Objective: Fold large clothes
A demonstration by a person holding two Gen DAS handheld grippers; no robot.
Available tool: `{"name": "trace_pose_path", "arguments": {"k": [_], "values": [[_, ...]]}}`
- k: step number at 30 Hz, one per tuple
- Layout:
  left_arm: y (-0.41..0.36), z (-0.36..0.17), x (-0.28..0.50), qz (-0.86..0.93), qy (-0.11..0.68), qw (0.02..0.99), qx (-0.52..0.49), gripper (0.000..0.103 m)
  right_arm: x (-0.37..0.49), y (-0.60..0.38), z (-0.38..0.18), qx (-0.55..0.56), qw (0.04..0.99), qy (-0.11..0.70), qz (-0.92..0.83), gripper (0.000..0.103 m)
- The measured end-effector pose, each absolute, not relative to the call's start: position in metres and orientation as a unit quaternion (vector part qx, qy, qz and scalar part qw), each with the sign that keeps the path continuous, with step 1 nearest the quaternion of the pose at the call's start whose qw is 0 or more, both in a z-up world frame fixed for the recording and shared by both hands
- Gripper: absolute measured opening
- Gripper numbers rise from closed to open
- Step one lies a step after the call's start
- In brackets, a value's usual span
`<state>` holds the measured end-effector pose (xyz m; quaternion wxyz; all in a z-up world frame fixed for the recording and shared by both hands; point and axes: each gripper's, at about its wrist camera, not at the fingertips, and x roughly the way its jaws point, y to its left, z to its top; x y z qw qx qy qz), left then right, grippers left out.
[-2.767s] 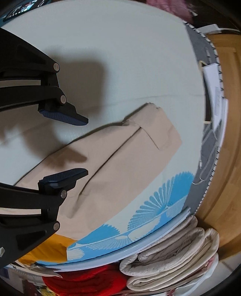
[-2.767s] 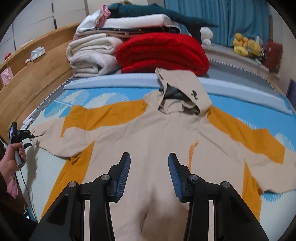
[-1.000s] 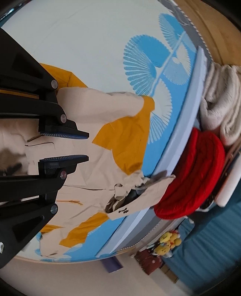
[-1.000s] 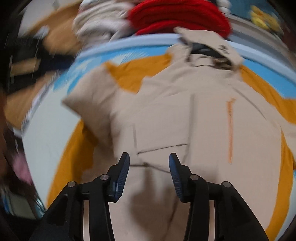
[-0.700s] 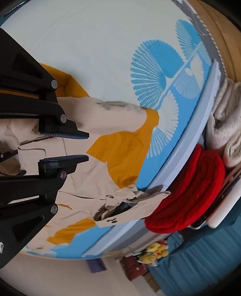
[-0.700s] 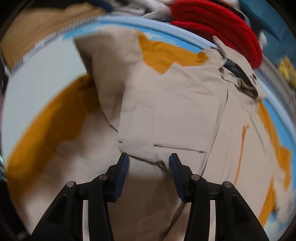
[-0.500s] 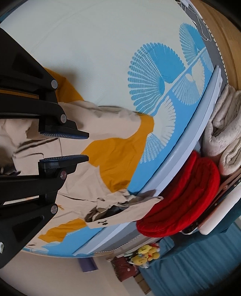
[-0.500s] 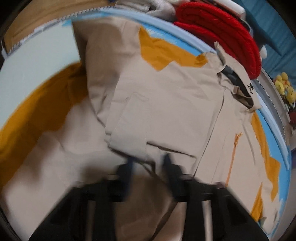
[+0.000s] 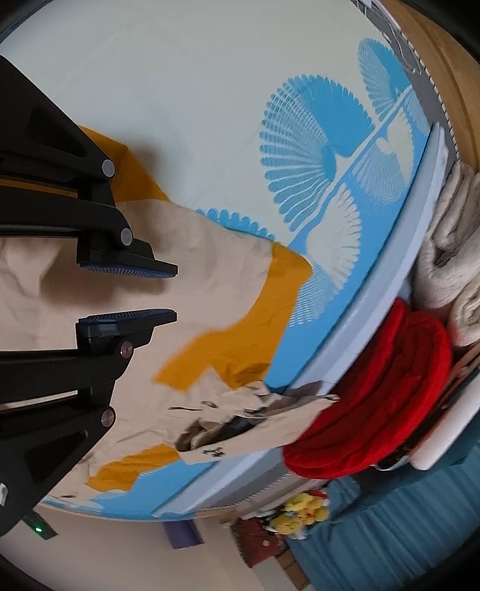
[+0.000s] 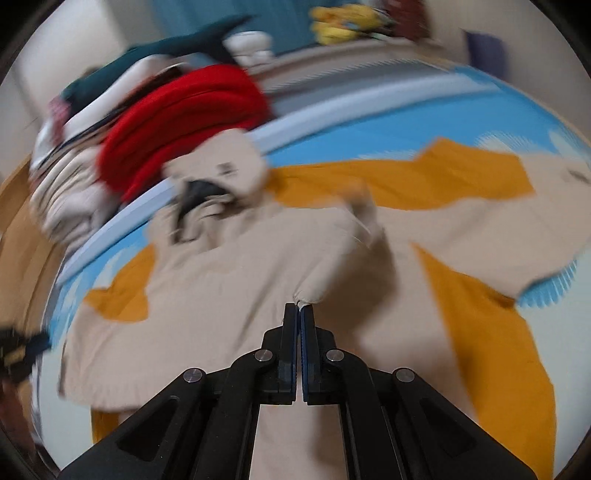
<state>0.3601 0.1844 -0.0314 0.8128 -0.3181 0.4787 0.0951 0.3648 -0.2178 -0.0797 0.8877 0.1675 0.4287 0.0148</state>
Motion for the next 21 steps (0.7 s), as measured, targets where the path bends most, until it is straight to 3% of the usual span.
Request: {"name": "trace_pose_path", "arguments": {"k": [6, 11, 16, 21], "values": [[0.164, -0.055, 0.372, 0.071, 0.529, 0.792, -0.298, 0.015, 0.366, -0.264, -0.092, 0.253, 0.862, 0.439, -0.003, 0.002], [0.151, -0.075, 0.379, 0.062, 0.565, 0.775, -0.275, 0.015, 0.371, -0.273, -0.094, 0.261, 0.864, 0.43, -0.011, 0.002], [0.144, -0.083, 0.379, 0.05, 0.578, 0.769, -0.267, 0.015, 0.379, -0.288, -0.126, 0.257, 0.821, 0.503, -0.088, 0.008], [0.135, -0.1, 0.384, 0.04, 0.605, 0.762, -0.228, 0.021, 0.38, -0.303, -0.133, 0.284, 0.813, 0.499, -0.099, 0.016]]}}
